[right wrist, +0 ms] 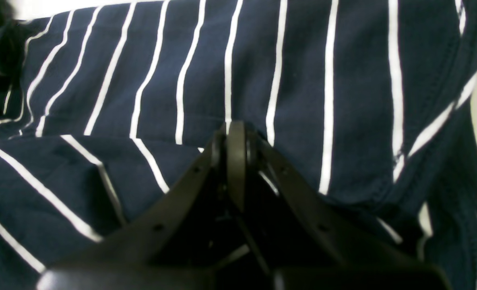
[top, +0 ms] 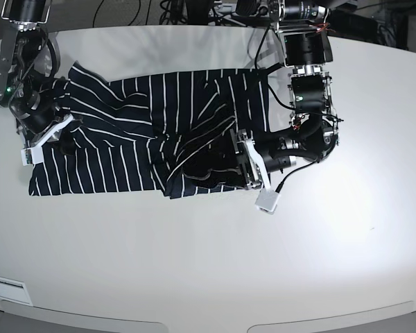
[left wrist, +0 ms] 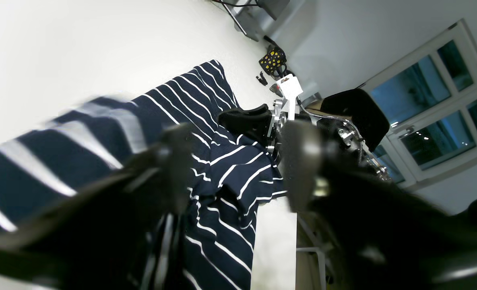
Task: Fold the T-shirt properly
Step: 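Lay the folded end down and press it flat with the left gripper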
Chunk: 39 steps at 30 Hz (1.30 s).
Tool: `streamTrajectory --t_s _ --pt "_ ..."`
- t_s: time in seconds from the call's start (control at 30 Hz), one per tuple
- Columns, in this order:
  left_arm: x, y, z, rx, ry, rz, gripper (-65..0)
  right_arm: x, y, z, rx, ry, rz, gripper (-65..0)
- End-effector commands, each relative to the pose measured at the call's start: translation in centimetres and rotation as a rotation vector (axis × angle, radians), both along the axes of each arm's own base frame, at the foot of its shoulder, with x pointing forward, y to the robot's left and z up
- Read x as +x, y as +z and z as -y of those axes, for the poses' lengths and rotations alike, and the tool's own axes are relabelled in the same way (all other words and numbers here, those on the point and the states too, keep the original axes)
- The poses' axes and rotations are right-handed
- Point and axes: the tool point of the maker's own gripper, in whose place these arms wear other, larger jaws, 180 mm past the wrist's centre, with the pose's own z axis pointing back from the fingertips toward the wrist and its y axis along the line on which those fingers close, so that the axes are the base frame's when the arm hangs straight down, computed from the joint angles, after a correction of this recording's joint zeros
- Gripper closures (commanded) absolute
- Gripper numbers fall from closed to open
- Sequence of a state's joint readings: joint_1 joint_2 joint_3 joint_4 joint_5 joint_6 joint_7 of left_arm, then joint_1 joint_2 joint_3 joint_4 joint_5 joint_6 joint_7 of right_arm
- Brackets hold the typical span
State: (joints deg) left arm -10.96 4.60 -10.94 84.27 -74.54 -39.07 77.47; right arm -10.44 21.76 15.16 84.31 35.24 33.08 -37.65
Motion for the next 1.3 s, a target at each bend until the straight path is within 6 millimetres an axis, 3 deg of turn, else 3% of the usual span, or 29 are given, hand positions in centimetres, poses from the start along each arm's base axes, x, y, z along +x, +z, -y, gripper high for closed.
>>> streamTrajectory --t_s 0.0,0.1,0.13,0.17,0.23,0.53,0.87,1.0,1.27 --pt "0.5 1.6 0.1 -0.031 0.003 0.040 -42.1 -3.3 -3.0 0.5 -0.083 0.048 -0.180 0.0" --pt "0.6 1.6 0.0 -0.032 0.005 0.040 -41.5 -3.3 -2.9 0.5 -0.083 0.049 -0.180 0.0" --pt "0.6 1.6 0.0 -0.031 0.005 0.042 -37.6 -3.3 -3.0 0.5 -0.083 0.049 -0.180 0.0" --pt "0.6 1.6 -0.1 -0.025 0.003 0.041 -28.1 -3.3 -3.0 0.5 -0.083 0.048 -0.180 0.0" --pt "0.6 1.1 -0.3 0.001 -0.002 0.037 0.0 -3.3 -3.0 0.5 -0.083 0.048 -0.180 0.0" --pt "0.6 0.1 -3.3 0.084 0.011 0.048 0.0 -3.3 -2.9 0.5 -0.082 0.048 -0.179 0.0" --pt "-0.6 -7.0 -4.1 0.408 0.018 -0.091 0.0 -3.3 -2.9 0.5 -0.083 0.048 -0.180 0.0" --pt "-2.3 -7.9 -2.0 0.413 -0.051 -0.115 0.0 -3.3 -2.9 0.5 -0.083 0.047 -0.179 0.0" --pt "-6.0 -5.8 3.9 0.291 -0.279 -0.024 0.0 -3.2 -2.9 0.5 -0.084 0.044 -0.178 0.0"
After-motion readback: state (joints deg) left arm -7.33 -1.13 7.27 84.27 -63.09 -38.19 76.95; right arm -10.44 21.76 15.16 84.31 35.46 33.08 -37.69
